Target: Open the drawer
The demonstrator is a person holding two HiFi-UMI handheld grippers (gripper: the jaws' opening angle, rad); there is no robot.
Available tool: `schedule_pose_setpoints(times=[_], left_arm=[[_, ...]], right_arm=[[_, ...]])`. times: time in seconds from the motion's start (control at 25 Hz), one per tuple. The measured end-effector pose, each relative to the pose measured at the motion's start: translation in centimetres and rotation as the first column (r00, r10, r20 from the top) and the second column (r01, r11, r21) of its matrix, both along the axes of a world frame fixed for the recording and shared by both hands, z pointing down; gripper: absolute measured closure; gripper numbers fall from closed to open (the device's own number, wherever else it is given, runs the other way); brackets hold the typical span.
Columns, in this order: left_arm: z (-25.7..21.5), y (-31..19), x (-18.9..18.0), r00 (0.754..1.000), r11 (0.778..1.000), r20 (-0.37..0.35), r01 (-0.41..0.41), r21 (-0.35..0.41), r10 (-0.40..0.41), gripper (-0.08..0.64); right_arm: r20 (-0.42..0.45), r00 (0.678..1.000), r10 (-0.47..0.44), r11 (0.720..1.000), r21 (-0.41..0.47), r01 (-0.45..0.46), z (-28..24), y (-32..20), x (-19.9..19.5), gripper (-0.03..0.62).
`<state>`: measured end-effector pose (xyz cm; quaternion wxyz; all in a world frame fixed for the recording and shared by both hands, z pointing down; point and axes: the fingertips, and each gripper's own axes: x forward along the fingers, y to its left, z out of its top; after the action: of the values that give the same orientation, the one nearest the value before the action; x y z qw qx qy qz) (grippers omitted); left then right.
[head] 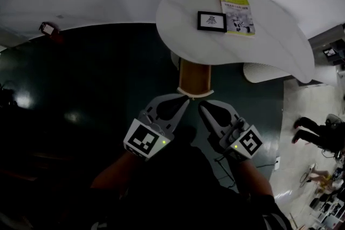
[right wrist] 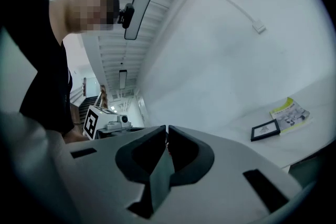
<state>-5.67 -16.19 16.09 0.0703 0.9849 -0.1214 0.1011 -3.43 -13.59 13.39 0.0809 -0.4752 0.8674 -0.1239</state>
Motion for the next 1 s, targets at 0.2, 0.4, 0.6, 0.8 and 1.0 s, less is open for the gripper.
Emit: schedule_pose_setpoints(times=[0.2, 0.4, 0.6, 0.8, 1.0], left_arm=[[-2.7, 0.6, -2.8, 1.0, 0.999, -0.016, 0.018, -0.037, -0.018, 0.548], [-4.4, 0.2, -5.1, 1.0, 1.0, -0.01, -0.005, -0.013, 0.005, 0.548], [-6.5, -0.5, -5.7, 1.0, 0.999, -0.009, -0.022, 0.032, 0.023, 0.548], [-8.4, 1.1, -6.6, 0.998, 0.999, -0.035, -0.046, 0.006, 0.046, 0.548], [-9.4, 1.9, -6.3, 0.999, 1.0, -0.04, -0.025, 0.012, 0.025, 0.548]], right_arm=[[0.044, 0.995, 0.095, 0.995, 0.036, -0.097, -4.9, 1.0, -1.4, 0.569], [0.033, 0.988, 0.148, 0.987, 0.053, -0.149, -7.7, 1.3, -2.9, 0.571], [0.021, 0.985, 0.174, 0.984, 0.031, -0.175, -7.5, 1.9, -2.9, 0.574], [0.053, 0.988, 0.145, 0.987, 0.063, -0.148, -8.7, 3.3, -3.4, 0.575], [0.008, 0.993, 0.122, 0.989, 0.085, -0.122, -9.3, 4.2, -2.6, 0.575]])
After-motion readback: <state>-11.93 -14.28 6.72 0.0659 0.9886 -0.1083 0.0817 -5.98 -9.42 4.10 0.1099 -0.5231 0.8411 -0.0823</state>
